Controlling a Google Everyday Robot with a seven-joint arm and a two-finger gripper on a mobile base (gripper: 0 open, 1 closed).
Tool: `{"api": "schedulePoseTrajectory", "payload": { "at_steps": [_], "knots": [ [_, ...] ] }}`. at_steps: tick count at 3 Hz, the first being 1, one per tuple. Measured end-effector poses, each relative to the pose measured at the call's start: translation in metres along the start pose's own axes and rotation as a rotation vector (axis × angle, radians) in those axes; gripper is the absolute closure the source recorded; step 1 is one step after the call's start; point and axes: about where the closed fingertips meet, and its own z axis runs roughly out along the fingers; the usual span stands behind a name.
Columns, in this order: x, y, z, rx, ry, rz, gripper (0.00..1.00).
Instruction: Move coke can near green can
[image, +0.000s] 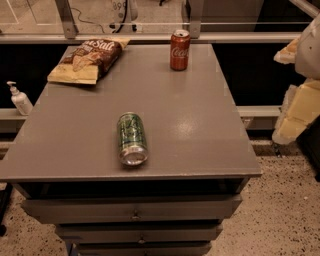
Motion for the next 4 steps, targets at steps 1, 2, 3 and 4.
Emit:
{"api": "schedulePoseTrajectory", "payload": {
  "at_steps": [1,2,3,4],
  "knots": [
    [0.002,-0.035,0.014,0.042,-0.059,0.048,0.0],
    [-0.002,-0.089,0.037,0.1,-0.18,0.125,0.0],
    [-0.022,-0.137,0.067,0.143,-0.339,0.185,0.0],
    [-0.049,-0.173,0.102,0.16,-0.495,0.245,0.0]
  ]
}}
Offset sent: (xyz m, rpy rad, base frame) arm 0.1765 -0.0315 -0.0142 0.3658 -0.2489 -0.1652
